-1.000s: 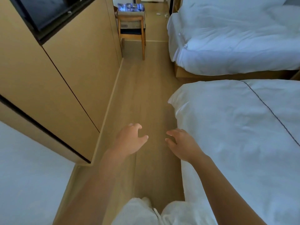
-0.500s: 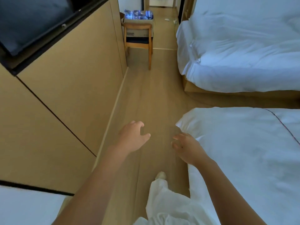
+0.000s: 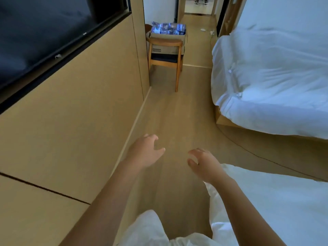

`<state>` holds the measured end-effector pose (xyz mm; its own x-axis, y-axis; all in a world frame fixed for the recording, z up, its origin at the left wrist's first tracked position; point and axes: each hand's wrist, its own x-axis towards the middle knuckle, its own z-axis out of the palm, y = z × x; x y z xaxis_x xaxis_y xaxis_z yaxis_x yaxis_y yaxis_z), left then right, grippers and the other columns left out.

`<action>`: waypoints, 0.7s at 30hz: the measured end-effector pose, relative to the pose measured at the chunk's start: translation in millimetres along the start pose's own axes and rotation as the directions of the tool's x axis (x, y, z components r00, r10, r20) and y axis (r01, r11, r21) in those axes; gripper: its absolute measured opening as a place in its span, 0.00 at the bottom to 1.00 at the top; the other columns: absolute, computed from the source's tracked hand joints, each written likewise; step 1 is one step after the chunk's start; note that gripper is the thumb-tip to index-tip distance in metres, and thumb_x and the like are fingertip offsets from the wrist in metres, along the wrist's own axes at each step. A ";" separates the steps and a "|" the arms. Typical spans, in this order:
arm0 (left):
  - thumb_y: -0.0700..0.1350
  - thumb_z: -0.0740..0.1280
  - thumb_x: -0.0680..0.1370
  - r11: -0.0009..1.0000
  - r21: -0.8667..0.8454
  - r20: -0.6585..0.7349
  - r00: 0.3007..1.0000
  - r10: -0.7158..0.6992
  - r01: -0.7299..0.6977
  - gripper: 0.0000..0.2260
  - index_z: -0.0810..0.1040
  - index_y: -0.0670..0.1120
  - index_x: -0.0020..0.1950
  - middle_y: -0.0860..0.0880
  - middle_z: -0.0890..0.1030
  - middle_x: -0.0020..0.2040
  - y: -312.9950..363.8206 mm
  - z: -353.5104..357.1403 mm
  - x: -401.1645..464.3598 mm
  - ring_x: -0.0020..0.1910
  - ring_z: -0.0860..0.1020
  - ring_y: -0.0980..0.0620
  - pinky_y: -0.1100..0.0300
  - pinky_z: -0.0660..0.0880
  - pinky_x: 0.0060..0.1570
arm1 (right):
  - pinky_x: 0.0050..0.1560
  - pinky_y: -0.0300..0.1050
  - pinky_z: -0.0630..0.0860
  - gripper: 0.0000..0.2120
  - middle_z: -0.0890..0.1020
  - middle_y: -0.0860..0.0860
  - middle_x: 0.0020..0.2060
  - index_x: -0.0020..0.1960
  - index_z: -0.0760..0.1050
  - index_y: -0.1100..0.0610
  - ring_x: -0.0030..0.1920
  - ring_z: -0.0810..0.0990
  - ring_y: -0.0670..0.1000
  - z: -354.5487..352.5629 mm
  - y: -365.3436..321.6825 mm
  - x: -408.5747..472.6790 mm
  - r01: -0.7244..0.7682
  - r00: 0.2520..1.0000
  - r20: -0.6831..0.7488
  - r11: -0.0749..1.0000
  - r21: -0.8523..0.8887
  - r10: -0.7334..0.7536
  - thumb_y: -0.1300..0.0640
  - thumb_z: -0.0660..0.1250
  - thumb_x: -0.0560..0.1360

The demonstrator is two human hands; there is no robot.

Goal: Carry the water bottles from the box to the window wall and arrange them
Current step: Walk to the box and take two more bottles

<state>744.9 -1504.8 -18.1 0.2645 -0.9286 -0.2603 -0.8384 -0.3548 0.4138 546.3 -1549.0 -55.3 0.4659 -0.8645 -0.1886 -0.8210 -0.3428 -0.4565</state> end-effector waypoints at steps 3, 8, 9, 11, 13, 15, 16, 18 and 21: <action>0.56 0.66 0.75 1.000 -0.009 0.000 1.000 0.006 -0.006 0.23 0.70 0.48 0.68 0.47 0.73 0.64 4.0 -8.5 53.8 0.62 0.73 0.47 0.56 0.71 0.57 | 0.61 0.44 0.68 0.19 0.74 0.52 0.63 0.68 0.69 0.56 0.64 0.70 0.52 -11.1 6.6 51.0 0.007 1.000 -0.007 1.000 0.002 -0.007 0.53 0.59 0.79; 0.56 0.66 0.75 0.998 -0.012 -0.006 0.998 0.056 -0.056 0.23 0.70 0.48 0.68 0.48 0.72 0.64 8.1 -32.6 163.4 0.62 0.73 0.48 0.56 0.70 0.56 | 0.60 0.46 0.70 0.19 0.74 0.51 0.63 0.68 0.69 0.56 0.63 0.70 0.51 -33.6 10.1 156.8 0.012 0.999 -0.036 1.000 -0.012 -0.013 0.52 0.59 0.79; 0.56 0.66 0.75 0.998 -0.006 -0.003 0.998 0.067 -0.067 0.23 0.70 0.49 0.68 0.48 0.72 0.65 8.0 -39.7 186.4 0.62 0.73 0.48 0.57 0.70 0.55 | 0.60 0.46 0.70 0.19 0.74 0.51 0.63 0.68 0.69 0.56 0.63 0.70 0.51 -38.7 8.9 179.7 0.008 0.999 -0.042 1.000 -0.013 -0.009 0.52 0.59 0.79; 0.56 0.65 0.76 0.997 0.008 -0.003 0.997 0.080 -0.080 0.23 0.70 0.49 0.68 0.48 0.72 0.65 6.7 -57.4 233.2 0.61 0.73 0.48 0.57 0.70 0.54 | 0.61 0.45 0.69 0.19 0.74 0.51 0.63 0.68 0.69 0.56 0.63 0.70 0.51 -49.9 4.8 226.7 0.008 0.999 -0.053 1.000 -0.017 -0.009 0.52 0.59 0.79; 0.56 0.65 0.76 0.996 0.013 -0.009 0.996 0.089 -0.089 0.23 0.70 0.49 0.68 0.48 0.72 0.65 4.5 -79.2 280.8 0.61 0.73 0.48 0.56 0.71 0.55 | 0.61 0.44 0.69 0.19 0.74 0.51 0.63 0.68 0.69 0.56 0.64 0.70 0.52 -61.8 -0.9 273.6 0.006 0.998 -0.056 1.000 -0.023 -0.008 0.52 0.59 0.79; 0.56 0.65 0.76 0.995 0.018 -0.014 0.995 0.095 -0.095 0.23 0.70 0.49 0.68 0.48 0.72 0.65 1.7 -100.4 326.7 0.61 0.73 0.48 0.56 0.71 0.56 | 0.62 0.44 0.69 0.19 0.74 0.51 0.63 0.68 0.69 0.56 0.64 0.70 0.51 -72.9 -5.9 318.3 -0.002 0.998 -0.063 1.000 -0.018 0.001 0.51 0.59 0.79; 0.56 0.65 0.76 0.995 0.019 -0.015 0.995 0.099 -0.099 0.23 0.70 0.49 0.68 0.49 0.72 0.65 0.4 -109.7 347.7 0.61 0.74 0.48 0.56 0.72 0.56 | 0.62 0.44 0.69 0.19 0.74 0.51 0.63 0.68 0.69 0.56 0.64 0.70 0.51 -77.3 -8.0 338.9 -0.008 0.997 -0.072 1.000 -0.012 0.007 0.51 0.59 0.79; 0.57 0.65 0.76 0.994 0.025 -0.016 0.994 0.107 -0.106 0.23 0.70 0.49 0.68 0.49 0.72 0.64 -2.3 -124.3 386.6 0.60 0.74 0.49 0.56 0.71 0.54 | 0.62 0.44 0.69 0.19 0.74 0.51 0.63 0.68 0.69 0.56 0.64 0.70 0.51 -83.9 -11.2 377.1 -0.020 0.996 -0.087 1.000 0.003 0.020 0.51 0.59 0.79; 0.57 0.65 0.76 0.993 0.039 0.011 0.994 0.111 -0.111 0.23 0.69 0.49 0.68 0.49 0.72 0.65 -5.8 -136.1 436.5 0.59 0.74 0.49 0.56 0.71 0.53 | 0.60 0.44 0.69 0.19 0.75 0.51 0.62 0.68 0.69 0.56 0.63 0.71 0.51 -89.7 -12.0 425.8 -0.039 0.996 -0.074 0.999 0.012 0.040 0.51 0.59 0.79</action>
<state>930.1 -1922.9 -15.4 0.1648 -0.9608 -0.2229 -0.8806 -0.2451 0.4056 725.0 -1945.9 -52.2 0.4072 -0.9023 -0.1413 -0.8344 -0.3046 -0.4593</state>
